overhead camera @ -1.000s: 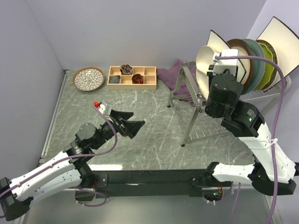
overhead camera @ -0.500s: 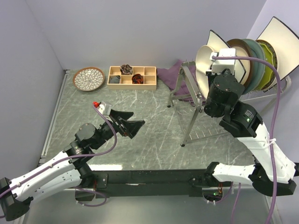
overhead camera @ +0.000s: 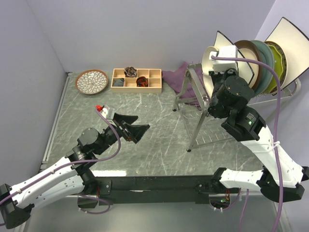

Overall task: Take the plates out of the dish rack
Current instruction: Unload the plate from the dish rack.

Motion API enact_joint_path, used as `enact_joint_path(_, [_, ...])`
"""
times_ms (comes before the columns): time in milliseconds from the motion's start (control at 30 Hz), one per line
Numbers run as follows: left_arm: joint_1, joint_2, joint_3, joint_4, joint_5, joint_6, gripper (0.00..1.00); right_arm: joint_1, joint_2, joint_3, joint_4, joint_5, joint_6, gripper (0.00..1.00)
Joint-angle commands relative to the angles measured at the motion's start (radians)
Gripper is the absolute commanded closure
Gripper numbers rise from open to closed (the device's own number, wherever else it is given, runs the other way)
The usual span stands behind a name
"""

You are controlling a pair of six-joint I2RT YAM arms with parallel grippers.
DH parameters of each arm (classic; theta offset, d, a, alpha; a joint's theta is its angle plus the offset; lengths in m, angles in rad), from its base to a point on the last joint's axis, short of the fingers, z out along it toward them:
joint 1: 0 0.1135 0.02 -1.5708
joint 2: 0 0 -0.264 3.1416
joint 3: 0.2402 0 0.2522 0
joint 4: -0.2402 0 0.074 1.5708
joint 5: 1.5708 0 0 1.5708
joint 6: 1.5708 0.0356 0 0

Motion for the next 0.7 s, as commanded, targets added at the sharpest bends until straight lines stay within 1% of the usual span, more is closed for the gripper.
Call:
enact_joint_path(0, [-0.005, -0.007, -0.005, 0.040, -0.005, 0.005, 0.00, 0.015, 0.003, 0.027, 0.266, 0.024, -0.158, 1.00])
enact_joint_path(167, [-0.006, -0.010, -0.005, 0.037, -0.012, 0.005, 0.01, 0.022, 0.035, 0.054, 0.343, 0.015, -0.268, 1.00])
enact_joint_path(200, [-0.005, -0.011, -0.005, 0.035, -0.014, 0.007, 0.01, 0.027, 0.045, 0.059, 0.404, 0.013, -0.290, 1.00])
enact_joint_path(267, [-0.006, -0.011, -0.005, 0.034, -0.017, 0.007, 0.01, 0.030, 0.055, 0.067, 0.458, 0.006, -0.341, 1.00])
enact_joint_path(500, [-0.006, -0.013, -0.005, 0.034, -0.017, 0.005, 0.00, 0.044, 0.085, 0.110, 0.504, -0.024, -0.394, 1.00])
enact_joint_path(600, [-0.006, -0.014, -0.005, 0.032, -0.017, 0.005, 0.01, 0.048, 0.084, 0.114, 0.506, -0.044, -0.393, 1.00])
enact_joint_path(667, [-0.006, -0.016, -0.005, 0.034, -0.015, 0.005, 0.01, 0.053, 0.085, 0.126, 0.469, -0.062, -0.367, 1.00])
